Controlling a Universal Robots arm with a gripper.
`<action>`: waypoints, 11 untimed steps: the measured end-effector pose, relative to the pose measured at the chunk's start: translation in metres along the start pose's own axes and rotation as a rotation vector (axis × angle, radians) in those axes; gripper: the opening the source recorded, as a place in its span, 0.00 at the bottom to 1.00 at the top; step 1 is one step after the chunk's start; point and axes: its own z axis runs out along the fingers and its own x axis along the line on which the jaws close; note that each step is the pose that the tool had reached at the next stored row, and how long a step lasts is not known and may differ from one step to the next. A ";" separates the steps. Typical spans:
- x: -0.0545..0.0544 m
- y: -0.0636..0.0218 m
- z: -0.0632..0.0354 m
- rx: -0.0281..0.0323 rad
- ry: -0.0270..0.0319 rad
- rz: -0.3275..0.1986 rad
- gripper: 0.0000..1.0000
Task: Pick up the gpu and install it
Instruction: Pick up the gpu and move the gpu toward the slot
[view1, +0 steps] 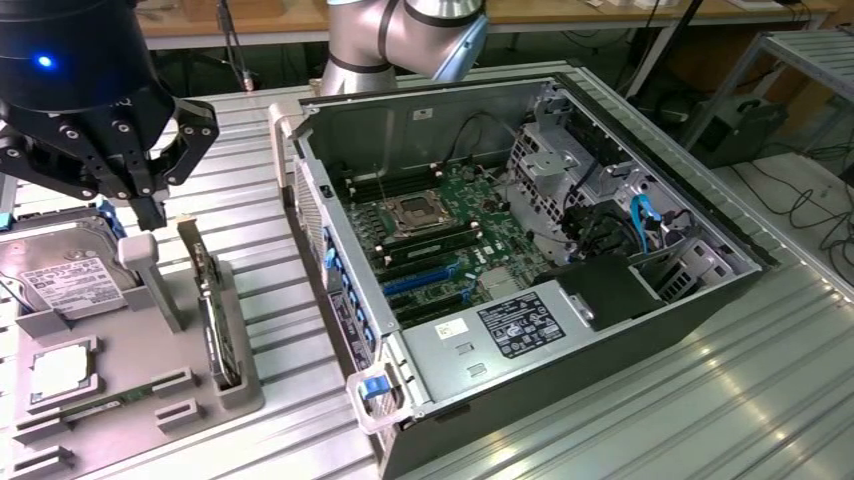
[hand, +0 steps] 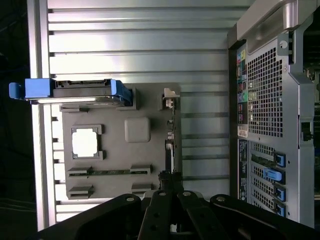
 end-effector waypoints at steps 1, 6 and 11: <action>0.000 0.0000 0.0000 0.0000 0.0000 0.000 0.11; 0.000 0.0000 0.0000 0.0001 0.0000 0.000 0.11; 0.000 0.0000 0.0000 0.0000 -0.0001 0.000 0.17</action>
